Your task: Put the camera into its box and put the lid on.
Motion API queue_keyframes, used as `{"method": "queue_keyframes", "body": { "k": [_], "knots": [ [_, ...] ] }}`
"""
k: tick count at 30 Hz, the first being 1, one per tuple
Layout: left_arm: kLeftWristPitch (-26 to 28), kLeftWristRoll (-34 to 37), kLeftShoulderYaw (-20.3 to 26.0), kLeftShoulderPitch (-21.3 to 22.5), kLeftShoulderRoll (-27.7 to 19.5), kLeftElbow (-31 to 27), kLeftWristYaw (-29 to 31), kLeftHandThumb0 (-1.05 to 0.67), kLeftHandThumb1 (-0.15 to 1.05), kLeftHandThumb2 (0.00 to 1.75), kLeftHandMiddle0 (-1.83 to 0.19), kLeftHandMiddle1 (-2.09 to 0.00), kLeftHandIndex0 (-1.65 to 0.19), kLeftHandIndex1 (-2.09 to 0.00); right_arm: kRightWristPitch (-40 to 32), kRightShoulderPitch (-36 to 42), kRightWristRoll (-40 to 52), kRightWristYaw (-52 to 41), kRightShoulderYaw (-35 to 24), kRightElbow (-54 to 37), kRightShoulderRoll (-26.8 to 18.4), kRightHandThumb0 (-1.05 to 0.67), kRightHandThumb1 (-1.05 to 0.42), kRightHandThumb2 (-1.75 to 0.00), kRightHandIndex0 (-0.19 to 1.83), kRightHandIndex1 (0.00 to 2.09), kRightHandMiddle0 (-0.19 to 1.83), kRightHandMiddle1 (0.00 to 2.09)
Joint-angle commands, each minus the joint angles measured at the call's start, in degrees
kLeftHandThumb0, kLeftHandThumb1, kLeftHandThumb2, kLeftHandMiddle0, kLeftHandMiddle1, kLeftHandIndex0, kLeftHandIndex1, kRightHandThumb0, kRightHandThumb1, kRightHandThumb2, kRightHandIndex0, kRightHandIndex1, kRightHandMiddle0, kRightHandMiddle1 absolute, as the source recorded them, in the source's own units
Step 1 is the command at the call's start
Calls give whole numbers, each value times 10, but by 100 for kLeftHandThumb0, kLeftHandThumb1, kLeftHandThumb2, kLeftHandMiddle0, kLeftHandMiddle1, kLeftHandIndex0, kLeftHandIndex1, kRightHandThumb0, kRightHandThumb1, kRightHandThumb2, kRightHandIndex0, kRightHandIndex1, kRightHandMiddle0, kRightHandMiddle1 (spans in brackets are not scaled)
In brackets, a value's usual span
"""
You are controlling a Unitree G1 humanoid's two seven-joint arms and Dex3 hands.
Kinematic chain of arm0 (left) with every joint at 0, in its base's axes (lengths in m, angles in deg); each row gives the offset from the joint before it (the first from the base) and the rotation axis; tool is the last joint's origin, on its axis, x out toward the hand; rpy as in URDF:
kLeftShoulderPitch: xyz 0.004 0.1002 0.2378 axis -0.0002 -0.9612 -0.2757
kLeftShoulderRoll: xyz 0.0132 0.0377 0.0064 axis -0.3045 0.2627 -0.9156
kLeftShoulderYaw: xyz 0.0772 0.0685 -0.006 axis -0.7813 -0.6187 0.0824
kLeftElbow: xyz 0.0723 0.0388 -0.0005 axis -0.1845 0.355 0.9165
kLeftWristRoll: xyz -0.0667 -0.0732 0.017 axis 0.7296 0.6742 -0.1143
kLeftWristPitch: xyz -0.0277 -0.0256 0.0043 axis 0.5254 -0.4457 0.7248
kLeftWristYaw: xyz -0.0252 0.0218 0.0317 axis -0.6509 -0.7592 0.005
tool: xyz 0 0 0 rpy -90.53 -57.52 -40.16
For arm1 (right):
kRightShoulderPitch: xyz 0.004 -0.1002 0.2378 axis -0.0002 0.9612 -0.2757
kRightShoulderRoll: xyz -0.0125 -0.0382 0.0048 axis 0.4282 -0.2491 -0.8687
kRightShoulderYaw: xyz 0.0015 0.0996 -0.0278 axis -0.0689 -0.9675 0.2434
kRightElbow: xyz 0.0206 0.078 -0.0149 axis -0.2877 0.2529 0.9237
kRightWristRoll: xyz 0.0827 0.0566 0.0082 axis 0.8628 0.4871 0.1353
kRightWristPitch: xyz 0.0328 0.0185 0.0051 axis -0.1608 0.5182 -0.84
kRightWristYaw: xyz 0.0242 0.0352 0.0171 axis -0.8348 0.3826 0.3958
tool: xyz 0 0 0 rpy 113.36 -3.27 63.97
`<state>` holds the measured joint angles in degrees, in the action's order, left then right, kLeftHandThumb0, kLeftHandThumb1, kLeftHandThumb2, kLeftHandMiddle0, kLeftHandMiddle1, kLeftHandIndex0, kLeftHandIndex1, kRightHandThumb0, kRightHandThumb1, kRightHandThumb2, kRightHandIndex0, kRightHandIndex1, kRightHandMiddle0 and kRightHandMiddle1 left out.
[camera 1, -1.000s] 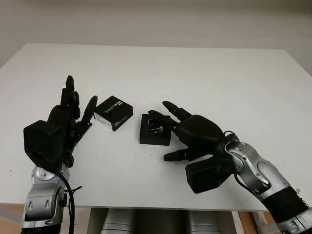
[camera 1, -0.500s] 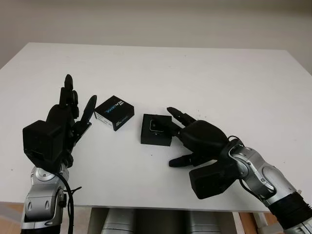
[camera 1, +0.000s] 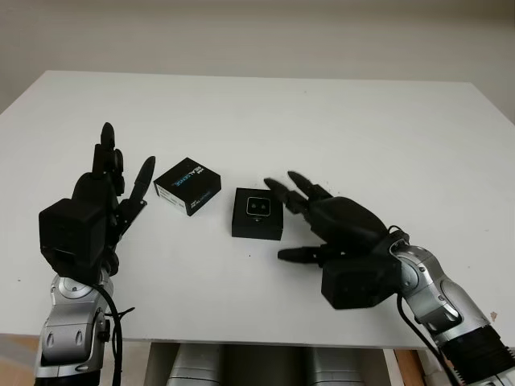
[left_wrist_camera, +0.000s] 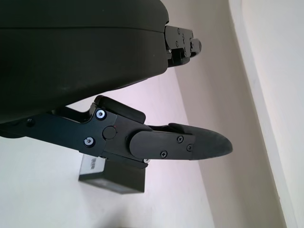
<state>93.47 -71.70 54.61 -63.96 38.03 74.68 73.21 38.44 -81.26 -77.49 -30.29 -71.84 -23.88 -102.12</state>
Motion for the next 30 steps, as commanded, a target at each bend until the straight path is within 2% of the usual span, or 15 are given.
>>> {"method": "queue_keyframes", "body": {
  "k": [1,9,16,20,24,30],
  "knots": [
    [-8,-16,-9,20,-4,8,-8,-73,105,24,-25,-14,-16,-20,-26,-21,35,5,-27,-22,23,-74,-105,-34,-2,9,6,7],
    [0,-41,-27,43,-24,18,19,-68,103,8,-25,-9,-15,-19,-130,-59,105,-25,-72,-77,33,-75,-105,-35,-3,7,3,5],
    [16,-96,-61,57,-72,27,58,-74,102,6,-18,-5,-10,-15,-158,-87,163,-25,-105,-62,39,-72,-105,-34,-2,7,2,5],
    [34,-116,-82,63,-98,29,96,-81,104,6,-8,-1,0,-9,-186,-101,178,-15,-118,-55,44,-75,-105,-37,-4,6,2,5],
    [31,-176,-123,78,-128,48,112,-86,103,5,0,-1,11,-3,-194,-121,192,-15,-127,-36,41,-73,-105,-43,-3,6,2,5],
    [35,-258,-173,115,-126,98,89,-82,98,4,12,-2,15,-4,-206,-125,204,-11,-127,-34,46,-74,-105,-41,-3,6,2,5]
  ]
}}
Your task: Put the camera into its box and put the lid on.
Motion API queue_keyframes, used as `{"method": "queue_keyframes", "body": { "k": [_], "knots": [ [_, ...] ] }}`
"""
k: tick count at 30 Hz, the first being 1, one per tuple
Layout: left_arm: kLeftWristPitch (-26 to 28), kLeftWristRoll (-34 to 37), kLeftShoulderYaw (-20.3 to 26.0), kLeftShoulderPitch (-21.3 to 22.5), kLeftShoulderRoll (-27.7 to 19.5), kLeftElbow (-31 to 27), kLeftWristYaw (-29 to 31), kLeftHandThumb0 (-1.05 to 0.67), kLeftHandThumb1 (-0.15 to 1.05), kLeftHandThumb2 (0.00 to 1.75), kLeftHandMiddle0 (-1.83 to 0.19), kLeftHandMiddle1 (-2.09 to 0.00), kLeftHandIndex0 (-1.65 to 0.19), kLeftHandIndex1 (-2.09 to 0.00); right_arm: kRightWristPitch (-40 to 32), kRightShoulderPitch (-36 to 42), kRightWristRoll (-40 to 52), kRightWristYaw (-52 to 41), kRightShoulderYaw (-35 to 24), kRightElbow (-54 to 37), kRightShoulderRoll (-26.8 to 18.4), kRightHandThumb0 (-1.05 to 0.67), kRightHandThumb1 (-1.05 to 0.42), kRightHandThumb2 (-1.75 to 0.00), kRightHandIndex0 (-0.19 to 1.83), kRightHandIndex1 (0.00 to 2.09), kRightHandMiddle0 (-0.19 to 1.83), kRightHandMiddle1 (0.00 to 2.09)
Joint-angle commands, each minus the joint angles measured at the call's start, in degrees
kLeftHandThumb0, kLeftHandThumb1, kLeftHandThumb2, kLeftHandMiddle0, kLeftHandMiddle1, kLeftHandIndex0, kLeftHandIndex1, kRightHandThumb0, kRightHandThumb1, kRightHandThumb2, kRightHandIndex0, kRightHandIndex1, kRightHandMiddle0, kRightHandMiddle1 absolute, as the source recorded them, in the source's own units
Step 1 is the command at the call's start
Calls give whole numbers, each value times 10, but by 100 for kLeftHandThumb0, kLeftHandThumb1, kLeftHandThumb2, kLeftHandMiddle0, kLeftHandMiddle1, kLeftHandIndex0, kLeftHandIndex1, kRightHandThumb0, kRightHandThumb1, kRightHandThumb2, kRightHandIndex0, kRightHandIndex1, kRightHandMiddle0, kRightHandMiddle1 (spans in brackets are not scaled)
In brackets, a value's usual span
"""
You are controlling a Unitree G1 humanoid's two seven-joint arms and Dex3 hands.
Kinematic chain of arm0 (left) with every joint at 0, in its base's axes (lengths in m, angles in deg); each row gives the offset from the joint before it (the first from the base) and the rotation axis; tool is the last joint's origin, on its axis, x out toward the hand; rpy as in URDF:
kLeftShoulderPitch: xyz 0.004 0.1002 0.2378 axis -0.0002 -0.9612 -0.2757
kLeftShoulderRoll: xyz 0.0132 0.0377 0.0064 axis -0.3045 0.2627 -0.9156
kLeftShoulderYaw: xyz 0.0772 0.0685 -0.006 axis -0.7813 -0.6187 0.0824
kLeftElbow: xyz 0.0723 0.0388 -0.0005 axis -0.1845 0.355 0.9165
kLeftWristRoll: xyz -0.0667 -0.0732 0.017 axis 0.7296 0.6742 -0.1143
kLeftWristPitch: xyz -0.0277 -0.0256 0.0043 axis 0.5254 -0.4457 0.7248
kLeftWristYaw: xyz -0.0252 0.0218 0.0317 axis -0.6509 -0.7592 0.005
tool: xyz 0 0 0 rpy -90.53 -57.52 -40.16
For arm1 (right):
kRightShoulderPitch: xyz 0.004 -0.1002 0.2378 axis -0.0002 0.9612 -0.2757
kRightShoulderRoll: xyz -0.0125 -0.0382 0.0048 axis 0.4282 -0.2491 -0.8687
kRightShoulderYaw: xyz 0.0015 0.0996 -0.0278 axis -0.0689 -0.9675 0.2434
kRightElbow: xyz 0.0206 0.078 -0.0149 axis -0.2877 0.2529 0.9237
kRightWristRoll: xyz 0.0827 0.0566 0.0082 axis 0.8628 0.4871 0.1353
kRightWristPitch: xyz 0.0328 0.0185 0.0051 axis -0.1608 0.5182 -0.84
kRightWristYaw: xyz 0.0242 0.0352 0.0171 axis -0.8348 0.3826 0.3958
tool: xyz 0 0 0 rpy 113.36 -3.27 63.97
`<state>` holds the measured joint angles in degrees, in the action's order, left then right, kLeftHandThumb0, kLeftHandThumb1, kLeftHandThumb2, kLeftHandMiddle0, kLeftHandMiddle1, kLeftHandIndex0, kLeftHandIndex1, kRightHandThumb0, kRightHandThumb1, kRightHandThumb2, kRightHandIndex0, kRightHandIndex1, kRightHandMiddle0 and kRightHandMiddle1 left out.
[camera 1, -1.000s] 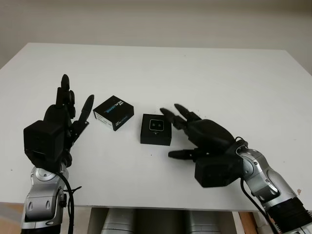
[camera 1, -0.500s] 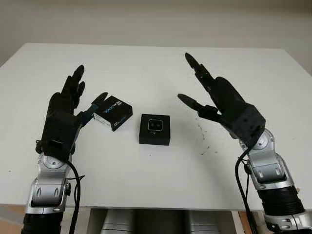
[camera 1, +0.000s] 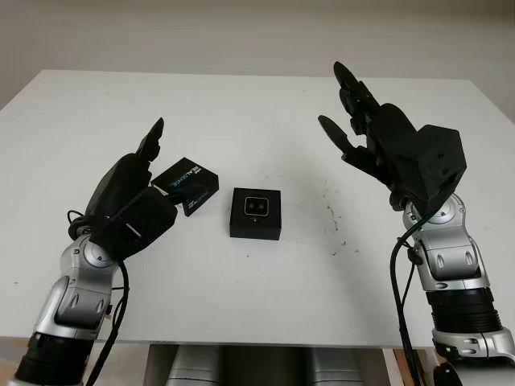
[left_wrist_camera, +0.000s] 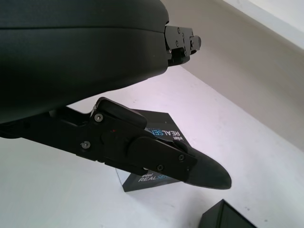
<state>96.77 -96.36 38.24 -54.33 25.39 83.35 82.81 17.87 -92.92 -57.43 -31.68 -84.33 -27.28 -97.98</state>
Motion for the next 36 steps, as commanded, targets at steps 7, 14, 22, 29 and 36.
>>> {"method": "queue_keyframes", "body": {
  "k": [7,14,22,29,36],
  "knots": [
    [-22,-67,-47,62,26,112,-90,-76,94,4,14,-5,12,-6,1,3,5,6,-2,-6,9,-72,-105,-40,-2,6,5,7],
    [-50,-86,-72,103,35,209,-132,-75,92,4,13,-6,9,-7,5,8,7,6,-4,-10,8,-71,-105,-41,0,7,9,9],
    [-64,-73,-79,122,34,246,-113,-71,90,4,10,-6,3,-8,3,7,6,15,-3,-9,13,-71,-105,-41,0,7,9,10],
    [-65,-40,-78,126,23,252,-49,-63,87,5,8,-6,-6,-9,-1,10,11,10,-6,-14,12,-70,-105,-40,0,6,5,9],
    [-62,-27,-75,127,31,263,-42,-54,86,5,-6,-11,-18,-10,-1,11,9,9,-3,-18,8,-70,-105,-42,-1,6,4,9]
  ]
}}
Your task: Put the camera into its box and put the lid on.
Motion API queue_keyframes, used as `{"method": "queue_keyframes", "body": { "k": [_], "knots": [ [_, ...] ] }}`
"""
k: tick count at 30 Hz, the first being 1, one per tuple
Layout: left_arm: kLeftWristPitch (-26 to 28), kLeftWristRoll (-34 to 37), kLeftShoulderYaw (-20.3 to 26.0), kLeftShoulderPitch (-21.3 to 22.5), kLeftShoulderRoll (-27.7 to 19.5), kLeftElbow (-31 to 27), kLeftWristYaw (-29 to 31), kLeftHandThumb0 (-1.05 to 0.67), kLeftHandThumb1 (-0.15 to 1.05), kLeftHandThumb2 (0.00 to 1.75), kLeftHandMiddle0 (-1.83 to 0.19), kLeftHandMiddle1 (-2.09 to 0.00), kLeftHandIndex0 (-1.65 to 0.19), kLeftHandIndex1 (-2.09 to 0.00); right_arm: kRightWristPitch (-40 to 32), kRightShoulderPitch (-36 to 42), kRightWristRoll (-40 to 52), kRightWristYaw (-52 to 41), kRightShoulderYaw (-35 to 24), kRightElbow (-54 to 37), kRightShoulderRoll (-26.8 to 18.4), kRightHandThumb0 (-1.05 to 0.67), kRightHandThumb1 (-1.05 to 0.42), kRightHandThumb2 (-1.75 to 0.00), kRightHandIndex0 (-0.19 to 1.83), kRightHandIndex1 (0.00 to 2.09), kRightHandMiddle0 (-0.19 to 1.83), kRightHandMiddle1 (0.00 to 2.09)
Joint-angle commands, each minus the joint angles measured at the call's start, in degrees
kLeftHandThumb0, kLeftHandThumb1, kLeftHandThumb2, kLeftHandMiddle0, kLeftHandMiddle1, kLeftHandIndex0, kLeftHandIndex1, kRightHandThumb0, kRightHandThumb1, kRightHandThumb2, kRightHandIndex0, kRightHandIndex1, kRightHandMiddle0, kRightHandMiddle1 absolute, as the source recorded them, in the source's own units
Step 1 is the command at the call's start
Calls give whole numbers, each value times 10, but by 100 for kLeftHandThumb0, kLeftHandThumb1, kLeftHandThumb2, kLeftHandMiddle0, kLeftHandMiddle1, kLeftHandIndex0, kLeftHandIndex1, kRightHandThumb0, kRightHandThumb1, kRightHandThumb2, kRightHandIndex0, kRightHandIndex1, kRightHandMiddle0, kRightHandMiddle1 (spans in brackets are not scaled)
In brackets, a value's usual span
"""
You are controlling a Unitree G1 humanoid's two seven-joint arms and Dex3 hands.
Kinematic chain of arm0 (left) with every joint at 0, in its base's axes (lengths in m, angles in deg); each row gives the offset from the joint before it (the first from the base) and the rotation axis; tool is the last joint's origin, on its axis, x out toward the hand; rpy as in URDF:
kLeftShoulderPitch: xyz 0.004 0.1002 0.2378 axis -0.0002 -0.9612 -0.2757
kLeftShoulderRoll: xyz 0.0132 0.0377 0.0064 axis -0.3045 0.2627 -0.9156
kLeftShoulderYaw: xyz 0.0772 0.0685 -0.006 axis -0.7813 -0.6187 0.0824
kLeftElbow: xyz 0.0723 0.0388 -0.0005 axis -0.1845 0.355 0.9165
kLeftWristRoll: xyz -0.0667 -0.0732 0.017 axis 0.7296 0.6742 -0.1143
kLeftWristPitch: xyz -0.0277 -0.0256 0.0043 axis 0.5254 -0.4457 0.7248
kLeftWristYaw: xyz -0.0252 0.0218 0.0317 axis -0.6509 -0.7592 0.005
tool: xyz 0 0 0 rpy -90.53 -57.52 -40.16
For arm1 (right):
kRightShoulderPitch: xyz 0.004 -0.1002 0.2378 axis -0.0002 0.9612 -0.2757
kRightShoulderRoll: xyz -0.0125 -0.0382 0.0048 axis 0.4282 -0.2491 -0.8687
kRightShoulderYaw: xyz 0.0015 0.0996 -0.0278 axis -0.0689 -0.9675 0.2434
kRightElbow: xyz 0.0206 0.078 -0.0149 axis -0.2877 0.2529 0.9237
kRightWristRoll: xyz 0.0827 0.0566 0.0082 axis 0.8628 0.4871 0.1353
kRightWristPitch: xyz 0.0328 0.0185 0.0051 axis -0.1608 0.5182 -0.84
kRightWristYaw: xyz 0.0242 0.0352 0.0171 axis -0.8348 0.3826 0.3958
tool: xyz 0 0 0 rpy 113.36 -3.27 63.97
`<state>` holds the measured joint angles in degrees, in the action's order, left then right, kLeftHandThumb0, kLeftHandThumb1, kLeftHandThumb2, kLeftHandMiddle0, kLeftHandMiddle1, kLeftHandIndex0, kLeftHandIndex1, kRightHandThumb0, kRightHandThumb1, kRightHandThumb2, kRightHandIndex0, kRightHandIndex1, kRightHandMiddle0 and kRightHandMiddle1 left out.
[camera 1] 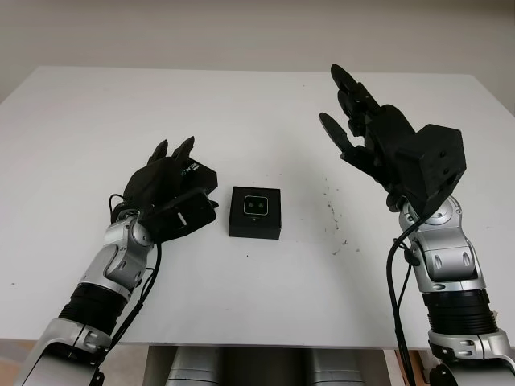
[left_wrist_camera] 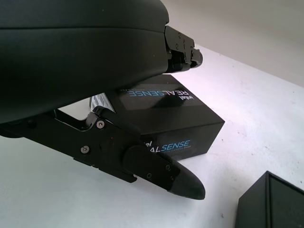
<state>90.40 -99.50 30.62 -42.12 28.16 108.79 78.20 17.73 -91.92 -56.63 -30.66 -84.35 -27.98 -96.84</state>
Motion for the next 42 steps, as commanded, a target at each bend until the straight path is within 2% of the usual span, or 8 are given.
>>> {"method": "queue_keyframes", "body": {
  "k": [1,3,5,7,11,17,33,42],
  "knots": [
    [4,7,1,5,3,9,5,-53,86,5,-8,-11,-20,-11,1,1,0,0,-3,-11,-3,-70,-105,-42,-1,6,4,9],
    [8,6,-1,5,5,9,4,-47,87,5,-15,-14,-25,-12,1,2,0,1,-3,-12,-2,-70,-105,-41,0,6,4,9],
    [5,2,-3,2,5,9,-3,-39,88,5,9,-95,-34,-16,-3,3,3,0,-5,-15,-2,-69,-105,-41,-1,6,3,8],
    [0,-5,-7,-2,2,10,-15,-32,90,6,15,-131,-40,-21,1,4,3,0,-5,-14,-2,-68,-105,-41,-1,5,3,8],
    [-11,-27,-18,-8,-2,16,-44,-17,97,6,0,-156,-17,-105,-3,6,6,-1,-6,-19,-1,-69,-105,-41,-1,5,2,8],
    [-37,-31,-20,-19,-10,12,-58,-8,104,8,-4,-183,-13,-156,-5,7,15,-6,-8,-24,-1,-71,-105,-41,-3,5,0,7],
    [-89,63,41,-51,-25,-115,12,-4,99,5,-30,-136,-24,-138,-2,22,23,-10,-3,-31,-1,-74,-105,-39,-1,6,3,9],
    [-62,177,90,26,-50,-144,160,-4,96,5,-35,-146,-31,-147,7,26,37,-12,-10,-25,10,-70,-105,-39,-1,6,4,8]
  ]
}}
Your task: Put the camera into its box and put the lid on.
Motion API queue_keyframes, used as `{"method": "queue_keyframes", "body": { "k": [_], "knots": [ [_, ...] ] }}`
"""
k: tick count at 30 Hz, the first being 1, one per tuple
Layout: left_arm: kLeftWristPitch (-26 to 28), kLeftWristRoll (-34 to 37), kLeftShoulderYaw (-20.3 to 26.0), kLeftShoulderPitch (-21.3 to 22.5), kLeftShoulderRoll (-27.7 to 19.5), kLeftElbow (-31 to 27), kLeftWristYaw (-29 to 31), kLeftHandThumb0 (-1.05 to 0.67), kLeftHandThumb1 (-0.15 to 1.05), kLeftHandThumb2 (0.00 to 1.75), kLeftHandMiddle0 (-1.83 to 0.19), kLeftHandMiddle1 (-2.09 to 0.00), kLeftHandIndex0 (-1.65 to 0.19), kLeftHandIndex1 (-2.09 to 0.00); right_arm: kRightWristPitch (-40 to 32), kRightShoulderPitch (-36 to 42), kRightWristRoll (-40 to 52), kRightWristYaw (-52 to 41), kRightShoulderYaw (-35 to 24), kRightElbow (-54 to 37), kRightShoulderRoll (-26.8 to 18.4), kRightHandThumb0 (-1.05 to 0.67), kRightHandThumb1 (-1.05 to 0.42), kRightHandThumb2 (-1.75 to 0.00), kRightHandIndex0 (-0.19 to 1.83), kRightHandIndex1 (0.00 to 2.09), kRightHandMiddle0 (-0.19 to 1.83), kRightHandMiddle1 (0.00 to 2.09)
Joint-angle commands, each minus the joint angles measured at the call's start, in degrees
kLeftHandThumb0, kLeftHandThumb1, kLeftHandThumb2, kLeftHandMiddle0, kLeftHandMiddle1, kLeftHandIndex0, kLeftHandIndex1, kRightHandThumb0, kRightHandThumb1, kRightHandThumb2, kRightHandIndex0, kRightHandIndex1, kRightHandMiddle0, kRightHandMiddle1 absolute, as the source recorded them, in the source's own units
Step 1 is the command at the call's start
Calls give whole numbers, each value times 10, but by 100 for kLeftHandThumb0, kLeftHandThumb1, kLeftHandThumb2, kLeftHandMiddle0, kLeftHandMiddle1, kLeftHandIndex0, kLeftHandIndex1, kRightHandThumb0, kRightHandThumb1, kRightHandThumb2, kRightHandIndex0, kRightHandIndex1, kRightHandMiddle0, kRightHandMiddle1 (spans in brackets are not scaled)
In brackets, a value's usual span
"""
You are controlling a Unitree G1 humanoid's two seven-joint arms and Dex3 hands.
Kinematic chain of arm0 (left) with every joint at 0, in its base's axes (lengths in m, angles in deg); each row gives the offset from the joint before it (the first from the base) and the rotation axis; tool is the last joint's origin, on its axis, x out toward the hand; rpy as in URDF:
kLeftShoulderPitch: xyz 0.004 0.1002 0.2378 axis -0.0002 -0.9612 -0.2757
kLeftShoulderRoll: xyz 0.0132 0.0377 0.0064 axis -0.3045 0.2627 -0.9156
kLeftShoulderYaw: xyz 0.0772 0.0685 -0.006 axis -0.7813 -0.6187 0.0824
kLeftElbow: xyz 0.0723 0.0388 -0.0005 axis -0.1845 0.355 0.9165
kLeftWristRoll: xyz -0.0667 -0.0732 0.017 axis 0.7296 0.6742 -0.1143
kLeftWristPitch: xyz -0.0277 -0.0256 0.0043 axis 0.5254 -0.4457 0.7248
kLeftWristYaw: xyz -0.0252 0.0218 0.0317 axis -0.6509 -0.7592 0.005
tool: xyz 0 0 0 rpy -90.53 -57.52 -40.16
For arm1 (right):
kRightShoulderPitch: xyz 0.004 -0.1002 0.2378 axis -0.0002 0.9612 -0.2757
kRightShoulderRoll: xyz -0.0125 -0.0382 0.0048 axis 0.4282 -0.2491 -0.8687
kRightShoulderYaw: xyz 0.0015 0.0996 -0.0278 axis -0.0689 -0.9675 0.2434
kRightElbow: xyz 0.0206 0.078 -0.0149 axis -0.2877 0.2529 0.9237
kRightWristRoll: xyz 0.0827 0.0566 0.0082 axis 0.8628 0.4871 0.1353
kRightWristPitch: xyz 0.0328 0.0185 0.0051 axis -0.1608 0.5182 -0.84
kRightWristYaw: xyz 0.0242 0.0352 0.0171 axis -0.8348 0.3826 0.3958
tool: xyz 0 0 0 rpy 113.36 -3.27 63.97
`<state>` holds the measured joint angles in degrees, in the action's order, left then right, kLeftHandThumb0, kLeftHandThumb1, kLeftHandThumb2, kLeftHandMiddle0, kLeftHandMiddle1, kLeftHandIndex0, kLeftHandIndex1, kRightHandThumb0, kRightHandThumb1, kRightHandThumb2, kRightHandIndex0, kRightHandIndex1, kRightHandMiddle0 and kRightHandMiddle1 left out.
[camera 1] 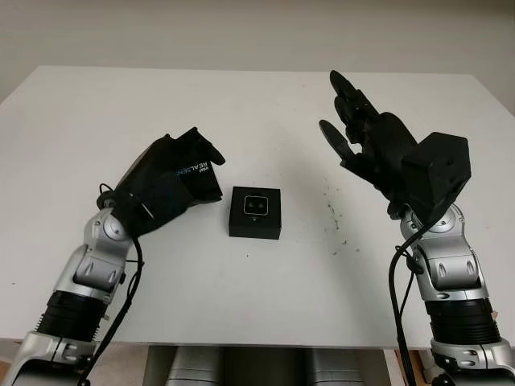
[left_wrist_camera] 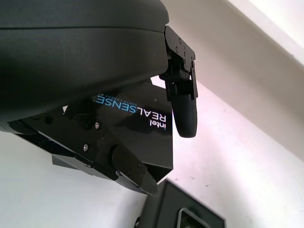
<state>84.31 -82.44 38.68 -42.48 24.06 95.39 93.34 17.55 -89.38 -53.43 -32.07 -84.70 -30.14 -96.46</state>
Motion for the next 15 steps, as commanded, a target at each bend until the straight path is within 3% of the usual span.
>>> {"method": "queue_keyframes", "body": {
  "k": [1,6,15],
  "knots": [
    [-4,12,10,39,-14,-8,20,-5,95,5,-36,-148,-31,-149,9,0,15,2,-11,-1,12,-69,-105,-41,-2,5,2,7],
    [-12,33,6,64,-20,-12,63,-6,95,5,-38,-151,-30,-153,7,-6,43,3,-21,3,27,-68,-105,-45,-5,4,3,8],
    [32,42,-20,70,-2,-72,107,-6,95,5,-40,-147,-30,-154,9,-11,38,1,-10,4,28,-68,-105,-47,-4,4,4,11]
  ]
}}
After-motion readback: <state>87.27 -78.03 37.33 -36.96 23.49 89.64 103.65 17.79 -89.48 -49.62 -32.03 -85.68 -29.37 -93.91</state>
